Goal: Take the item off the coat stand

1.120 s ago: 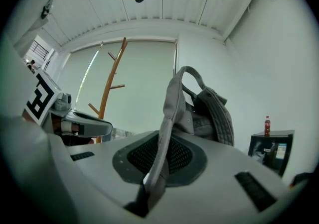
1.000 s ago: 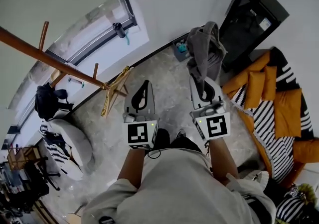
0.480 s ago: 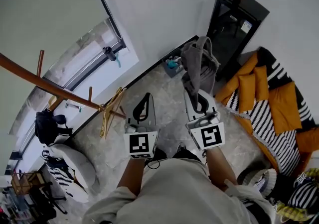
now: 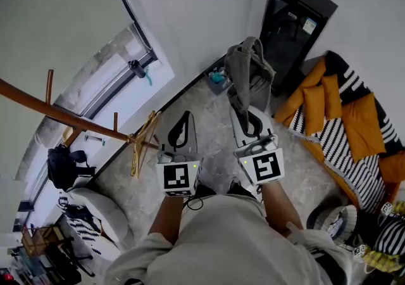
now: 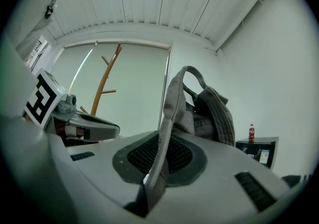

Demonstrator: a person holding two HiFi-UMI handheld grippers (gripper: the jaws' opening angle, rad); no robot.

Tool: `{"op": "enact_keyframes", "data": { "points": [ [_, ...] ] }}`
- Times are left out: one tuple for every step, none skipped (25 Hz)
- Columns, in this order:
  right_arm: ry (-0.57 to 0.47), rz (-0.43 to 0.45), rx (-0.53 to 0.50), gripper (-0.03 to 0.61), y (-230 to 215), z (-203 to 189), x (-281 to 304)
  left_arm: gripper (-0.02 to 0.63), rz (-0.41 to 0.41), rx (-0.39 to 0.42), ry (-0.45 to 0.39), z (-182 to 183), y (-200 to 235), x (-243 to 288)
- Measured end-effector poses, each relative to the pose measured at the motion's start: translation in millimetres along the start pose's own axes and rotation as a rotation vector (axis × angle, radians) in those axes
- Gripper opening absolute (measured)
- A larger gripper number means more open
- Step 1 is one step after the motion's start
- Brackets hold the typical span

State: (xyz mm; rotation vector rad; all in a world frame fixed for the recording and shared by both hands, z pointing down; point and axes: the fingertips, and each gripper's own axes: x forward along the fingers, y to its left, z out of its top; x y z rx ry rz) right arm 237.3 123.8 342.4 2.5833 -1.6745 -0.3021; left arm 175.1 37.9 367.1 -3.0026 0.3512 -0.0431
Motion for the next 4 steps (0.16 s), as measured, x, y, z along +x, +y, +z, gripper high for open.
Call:
{"op": "enact_keyframes", "data": {
  "points": [
    [0.000, -0.003, -0.001, 0.023, -0.8, -0.6, -0.7, 0.009, -0.006, 0.002, -0.002, 0.0, -1.7, 0.6],
    [0.001, -0.006, -0.002, 0.023, -1.8, -1.6, -1.4, 0.009, -0.010, 0.003, -0.005, -0.2, -3.1, 1.0],
    [0.004, -0.008, -0.002, 0.023, -2.7, -2.9, -2.2, 0.009, -0.014, 0.003, -0.006, -0.5, -4.4, 1.5],
    [0.008, -0.011, -0.002, 0.023, -3.7, -4.3, -2.9, 0.011, -0.018, 0.004, -0.008, -1.0, -5.6, 1.9]
  ]
}}
